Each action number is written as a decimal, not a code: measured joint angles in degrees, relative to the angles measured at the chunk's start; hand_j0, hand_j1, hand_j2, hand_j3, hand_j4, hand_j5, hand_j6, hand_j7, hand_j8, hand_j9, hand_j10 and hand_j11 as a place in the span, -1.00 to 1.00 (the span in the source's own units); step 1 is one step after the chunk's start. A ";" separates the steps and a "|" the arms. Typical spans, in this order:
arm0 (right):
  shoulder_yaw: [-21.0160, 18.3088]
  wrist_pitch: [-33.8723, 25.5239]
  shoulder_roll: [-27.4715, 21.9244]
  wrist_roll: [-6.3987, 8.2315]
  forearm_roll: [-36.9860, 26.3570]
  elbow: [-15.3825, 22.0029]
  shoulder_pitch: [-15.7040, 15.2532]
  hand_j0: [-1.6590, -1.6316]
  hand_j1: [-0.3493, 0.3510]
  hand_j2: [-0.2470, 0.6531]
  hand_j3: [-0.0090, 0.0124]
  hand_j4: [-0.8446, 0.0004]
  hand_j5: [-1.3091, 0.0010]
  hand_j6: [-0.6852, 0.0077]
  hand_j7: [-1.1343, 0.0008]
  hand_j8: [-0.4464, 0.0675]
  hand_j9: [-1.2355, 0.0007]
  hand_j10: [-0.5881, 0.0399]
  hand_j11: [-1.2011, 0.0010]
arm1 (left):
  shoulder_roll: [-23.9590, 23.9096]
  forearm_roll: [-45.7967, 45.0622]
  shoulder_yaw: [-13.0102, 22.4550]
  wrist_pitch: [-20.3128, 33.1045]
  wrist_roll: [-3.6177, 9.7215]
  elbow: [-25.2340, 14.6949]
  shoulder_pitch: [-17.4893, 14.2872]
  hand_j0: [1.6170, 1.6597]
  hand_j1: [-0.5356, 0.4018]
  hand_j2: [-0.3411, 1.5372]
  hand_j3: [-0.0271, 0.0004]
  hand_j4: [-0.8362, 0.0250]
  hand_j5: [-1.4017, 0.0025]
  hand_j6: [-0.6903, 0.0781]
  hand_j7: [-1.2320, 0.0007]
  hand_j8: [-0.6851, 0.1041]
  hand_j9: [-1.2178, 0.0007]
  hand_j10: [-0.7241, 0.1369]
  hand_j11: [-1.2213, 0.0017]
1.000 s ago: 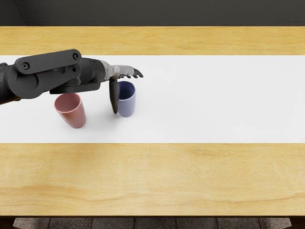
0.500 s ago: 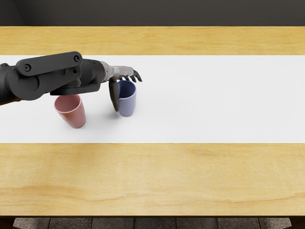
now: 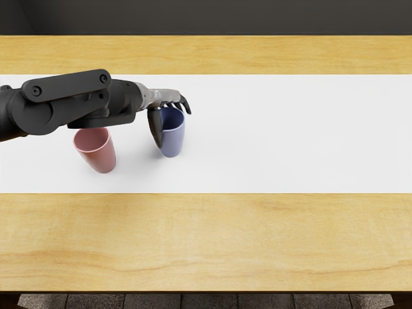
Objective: Pick up cup and place in cup with left hand
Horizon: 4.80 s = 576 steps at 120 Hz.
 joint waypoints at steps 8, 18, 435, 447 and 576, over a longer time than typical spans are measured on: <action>0.00 0.01 0.00 0.00 0.00 0.00 0.00 -0.93 -1.00 -0.45 -0.16 1.00 1.00 0.98 1.00 0.74 1.00 0.87 1.00 | 0.09 -0.02 0.01 -0.02 0.00 -0.04 0.00 0.92 0.03 -0.54 0.97 0.22 0.41 -0.02 0.34 -0.06 0.33 -0.04 0.33; 0.00 0.01 0.00 0.00 0.00 0.00 0.00 -0.93 -1.00 -0.45 -0.16 1.00 1.00 0.98 1.00 0.74 1.00 0.87 1.00 | 0.09 -0.08 0.04 -0.08 0.00 -0.06 -0.07 0.92 -0.04 -0.53 0.97 0.17 0.37 -0.06 0.29 -0.11 0.28 -0.09 0.28; 0.00 0.02 0.00 0.00 0.00 0.00 -0.01 -0.93 -1.00 -0.45 -0.16 1.00 1.00 0.98 1.00 0.74 1.00 0.87 1.00 | 32.73 -8.09 11.29 -12.61 -0.63 -20.09 -20.12 0.84 -0.06 -0.56 0.97 -0.07 0.19 -0.02 0.09 -0.08 0.05 -0.34 0.05; 0.00 0.00 0.00 0.00 0.00 0.00 0.00 -0.93 -1.00 -0.45 -0.16 1.00 1.00 0.98 1.00 0.74 1.00 0.87 1.00 | 33.34 -8.21 11.33 -13.12 -0.65 -20.62 -20.12 0.83 -0.05 -0.57 0.97 -0.08 0.18 -0.03 0.09 -0.09 0.05 -0.34 0.05; 0.00 0.01 0.00 0.00 0.00 0.00 -0.01 -0.93 -1.00 -0.45 -0.16 1.00 1.00 0.98 1.00 0.74 1.00 0.87 1.00 | 32.36 -27.71 6.23 -13.68 -0.70 -20.19 -19.95 0.92 0.76 -0.63 0.97 0.81 0.90 0.65 0.88 0.60 0.88 0.55 0.88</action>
